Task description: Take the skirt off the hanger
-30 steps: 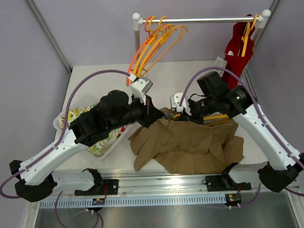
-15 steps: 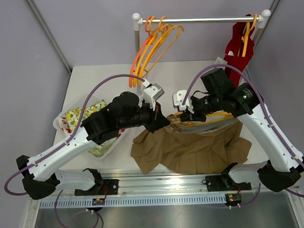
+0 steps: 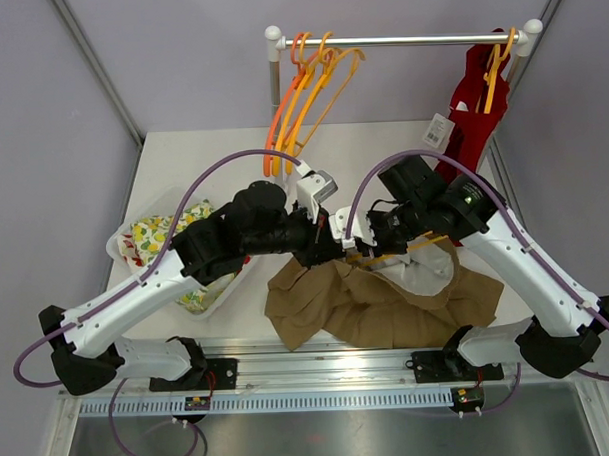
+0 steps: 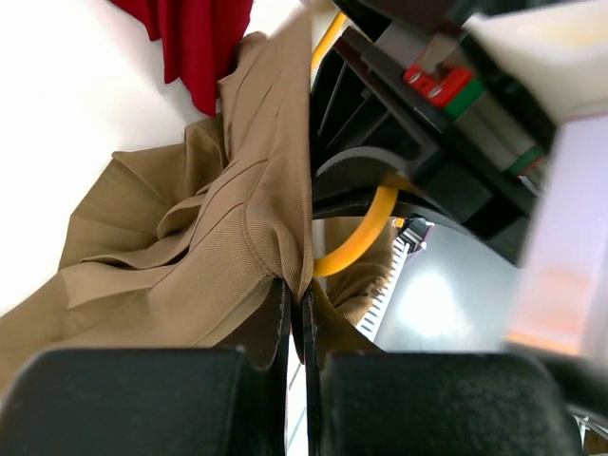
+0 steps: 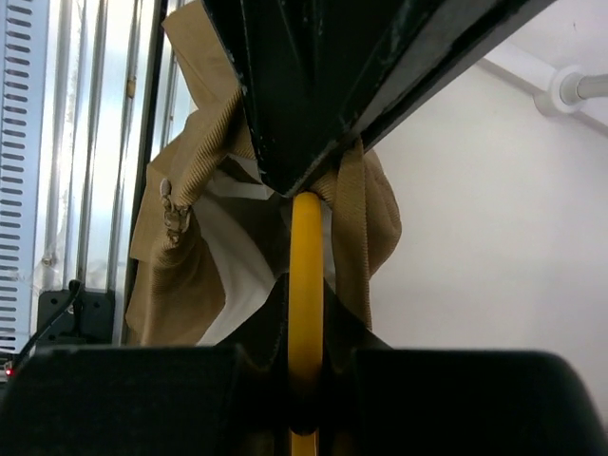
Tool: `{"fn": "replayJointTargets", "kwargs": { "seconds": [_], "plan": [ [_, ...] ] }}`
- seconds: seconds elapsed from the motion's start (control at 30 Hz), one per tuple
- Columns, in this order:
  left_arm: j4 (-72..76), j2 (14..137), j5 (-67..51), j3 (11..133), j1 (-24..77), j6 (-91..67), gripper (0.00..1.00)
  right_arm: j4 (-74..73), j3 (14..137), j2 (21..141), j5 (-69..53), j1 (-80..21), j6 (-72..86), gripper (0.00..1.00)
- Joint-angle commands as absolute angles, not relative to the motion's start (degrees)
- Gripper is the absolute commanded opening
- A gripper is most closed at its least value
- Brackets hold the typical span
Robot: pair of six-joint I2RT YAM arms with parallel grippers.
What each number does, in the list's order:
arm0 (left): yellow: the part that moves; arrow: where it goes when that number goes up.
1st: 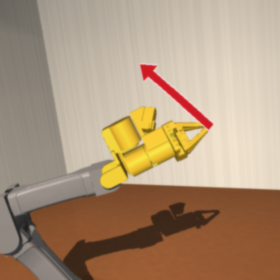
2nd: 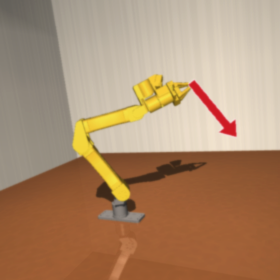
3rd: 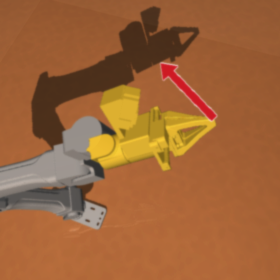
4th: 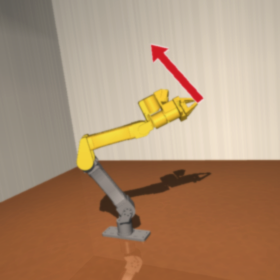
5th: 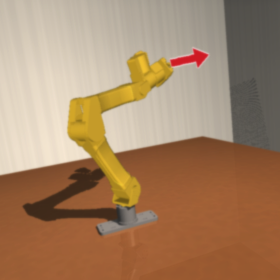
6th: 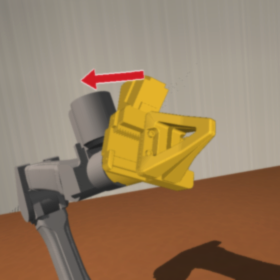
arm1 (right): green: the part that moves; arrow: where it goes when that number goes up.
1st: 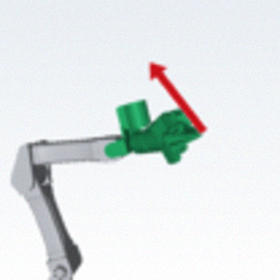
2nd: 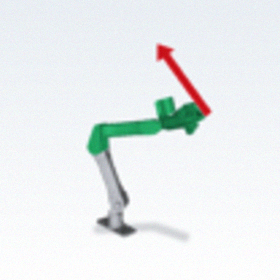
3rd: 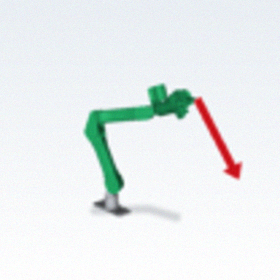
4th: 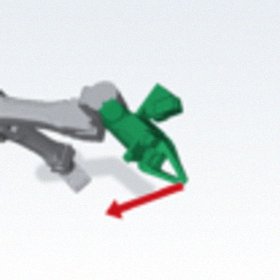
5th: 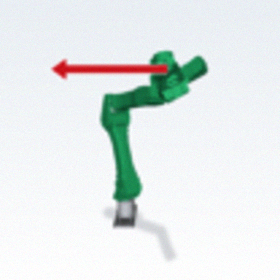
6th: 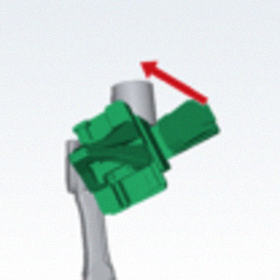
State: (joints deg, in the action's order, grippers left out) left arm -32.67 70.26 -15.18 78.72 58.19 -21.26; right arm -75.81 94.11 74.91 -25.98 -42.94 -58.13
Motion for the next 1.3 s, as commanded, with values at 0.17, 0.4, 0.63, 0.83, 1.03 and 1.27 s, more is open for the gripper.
{"fn": "replayJointTargets", "kwargs": {
  "seconds": [0.17, 0.4, 0.63, 0.83, 1.03, 1.27],
  "plan": [
    [-29.60, 66.01, -5.39, 77.96, 57.40, -19.07, 0.00, -78.48, 99.22, 71.46, -20.03, -41.06, -58.71, 0.00],
    [-37.61, 65.39, 13.00, 76.99, 52.38, -18.11, 0.00, -84.81, 105.82, 66.19, -26.72, -27.77, -57.84, 0.00],
    [-39.20, 66.71, 18.54, 74.27, 51.50, -16.00, 0.00, -82.71, 108.35, 64.07, -23.73, -21.28, -51.25, 0.00],
    [-34.38, 63.99, 13.55, 71.28, 51.42, -13.98, 0.14, -77.27, 111.36, 67.14, -24.70, -20.04, -42.82, 0.00],
    [-25.67, 55.38, 2.65, 65.84, 51.42, -7.04, 0.68, -63.73, 108.54, 70.56, -18.28, -19.86, -30.25, 0.00],
    [-22.41, 46.41, 1.58, 60.92, 51.42, -2.37, 0.91, -53.01, 115.65, 76.80, -8.18, -19.95, -15.40, 0.00]
  ]
}}
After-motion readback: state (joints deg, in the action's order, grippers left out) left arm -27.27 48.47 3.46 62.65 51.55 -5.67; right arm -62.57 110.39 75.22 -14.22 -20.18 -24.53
